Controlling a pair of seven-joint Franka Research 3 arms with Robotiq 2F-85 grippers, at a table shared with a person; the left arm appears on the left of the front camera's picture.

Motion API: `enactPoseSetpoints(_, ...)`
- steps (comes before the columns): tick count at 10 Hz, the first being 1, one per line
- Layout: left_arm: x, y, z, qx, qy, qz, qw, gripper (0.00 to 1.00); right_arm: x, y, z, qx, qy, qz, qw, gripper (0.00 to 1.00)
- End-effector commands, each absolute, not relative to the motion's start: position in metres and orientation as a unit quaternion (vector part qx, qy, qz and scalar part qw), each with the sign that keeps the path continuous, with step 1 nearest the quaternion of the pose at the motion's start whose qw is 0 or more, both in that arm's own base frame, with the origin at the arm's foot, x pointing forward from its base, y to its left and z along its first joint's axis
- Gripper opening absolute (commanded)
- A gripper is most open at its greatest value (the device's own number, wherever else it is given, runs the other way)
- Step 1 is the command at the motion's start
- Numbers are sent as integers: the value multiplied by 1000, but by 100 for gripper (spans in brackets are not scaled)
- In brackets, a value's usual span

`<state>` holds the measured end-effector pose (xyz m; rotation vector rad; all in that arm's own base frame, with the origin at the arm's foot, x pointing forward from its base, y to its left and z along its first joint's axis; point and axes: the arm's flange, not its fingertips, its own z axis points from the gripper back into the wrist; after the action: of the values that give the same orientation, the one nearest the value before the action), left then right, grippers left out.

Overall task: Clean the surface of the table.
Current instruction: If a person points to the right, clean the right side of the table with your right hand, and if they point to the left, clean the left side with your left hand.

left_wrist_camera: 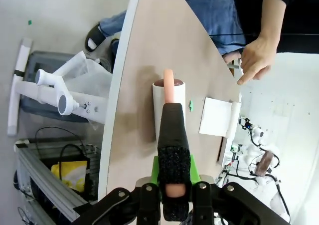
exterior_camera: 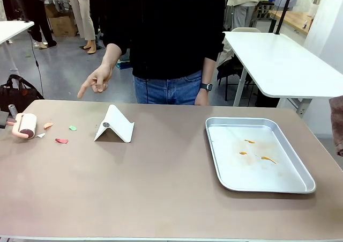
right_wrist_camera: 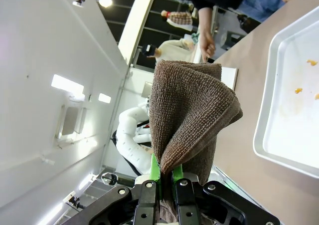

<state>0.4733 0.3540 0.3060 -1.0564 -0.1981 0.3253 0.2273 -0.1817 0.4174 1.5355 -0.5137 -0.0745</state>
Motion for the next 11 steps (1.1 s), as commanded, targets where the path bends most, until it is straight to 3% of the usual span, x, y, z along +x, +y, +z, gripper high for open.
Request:
enactPoseSetpoints(1,485,360,308,-525,-89,181,827,22,226,-182,425,695,-232,-38,680,0)
enactPoseSetpoints(4,493,362,299,-531,-61,209,819,22,226,-182,425,695,-232,-38,680,0)
enactPoseSetpoints(11,485,339,284,-490,-46,150,857,22,226,-182,425,695,-232,-38,680,0)
